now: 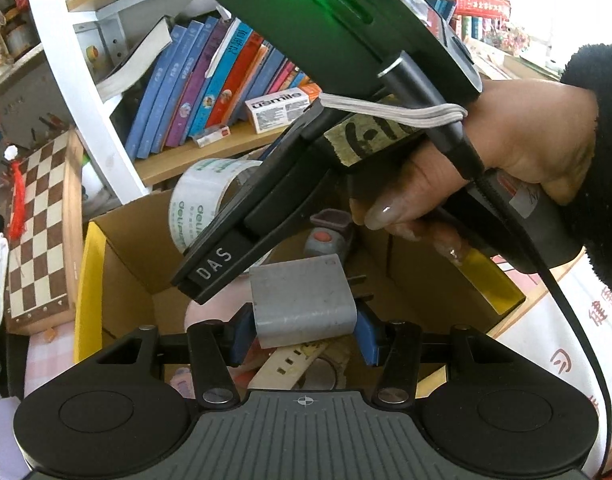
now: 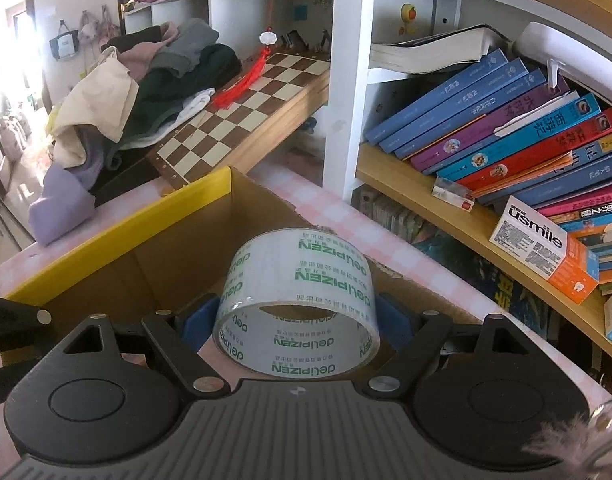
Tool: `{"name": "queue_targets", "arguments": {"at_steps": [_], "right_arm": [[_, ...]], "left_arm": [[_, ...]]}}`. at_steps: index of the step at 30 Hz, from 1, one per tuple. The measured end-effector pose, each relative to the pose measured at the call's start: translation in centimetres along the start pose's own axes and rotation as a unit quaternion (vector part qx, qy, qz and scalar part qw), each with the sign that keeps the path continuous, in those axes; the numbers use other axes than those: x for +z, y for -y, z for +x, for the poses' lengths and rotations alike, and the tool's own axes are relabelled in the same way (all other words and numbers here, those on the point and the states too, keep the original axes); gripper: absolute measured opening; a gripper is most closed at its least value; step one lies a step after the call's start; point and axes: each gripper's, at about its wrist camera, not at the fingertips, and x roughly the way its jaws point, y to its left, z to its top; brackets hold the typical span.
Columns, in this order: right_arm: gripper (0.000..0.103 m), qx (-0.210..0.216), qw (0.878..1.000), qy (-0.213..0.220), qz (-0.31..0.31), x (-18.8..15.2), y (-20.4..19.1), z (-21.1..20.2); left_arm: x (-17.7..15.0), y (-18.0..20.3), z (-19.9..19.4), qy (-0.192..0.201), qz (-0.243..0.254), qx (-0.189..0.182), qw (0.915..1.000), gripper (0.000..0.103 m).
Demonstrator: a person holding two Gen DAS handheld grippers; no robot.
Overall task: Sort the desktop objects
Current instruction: 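Lower the white charger and the tape roll into the yellow box, then open both grippers and withdraw them up out of the yellow box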
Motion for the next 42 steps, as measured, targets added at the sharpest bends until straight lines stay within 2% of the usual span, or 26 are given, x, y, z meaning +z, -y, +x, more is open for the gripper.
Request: {"name": "queue_targets", "arguments": {"at_steps": [15, 18, 23, 29, 34, 42], "right_arm": [[0.083, 0.004, 1.0, -0.016, -0.008, 0.0, -0.2, 0.4], [0.088, 0.003, 1.0, -0.008, -0.004, 0.0, 0.0, 0.2], [0.097, 0.004, 1.0, -0.003, 0.003, 0.0, 0.1, 0.0], [0.099, -0.003, 1.0, 0.004, -0.001, 0.1, -0.1, -0.3], [0.1, -0.004, 1.0, 0.012, 0.025, -0.2, 0.2, -1.7], [0.1, -0.017, 0.997, 0.048, 0.057, -0.4, -1.4, -6.4]], "left_arm": [[0.0, 0.6, -0.1, 0.01, 0.01, -0.021, 0.9997, 0.052], [0.0, 0.5, -0.4, 0.017, 0.007, -0.02, 0.9996, 0.053], [-0.3, 0.0, -1.1, 0.027, -0.002, -0.012, 0.9995, 0.064], [-1.1, -0.7, -2.5, 0.041, -0.012, -0.002, 0.9991, 0.066], [-1.7, -1.8, -4.0, 0.057, -0.027, 0.009, 0.9979, 0.067], [-3.1, -1.9, -7.1, 0.089, -0.048, 0.017, 0.9948, 0.067]]}}
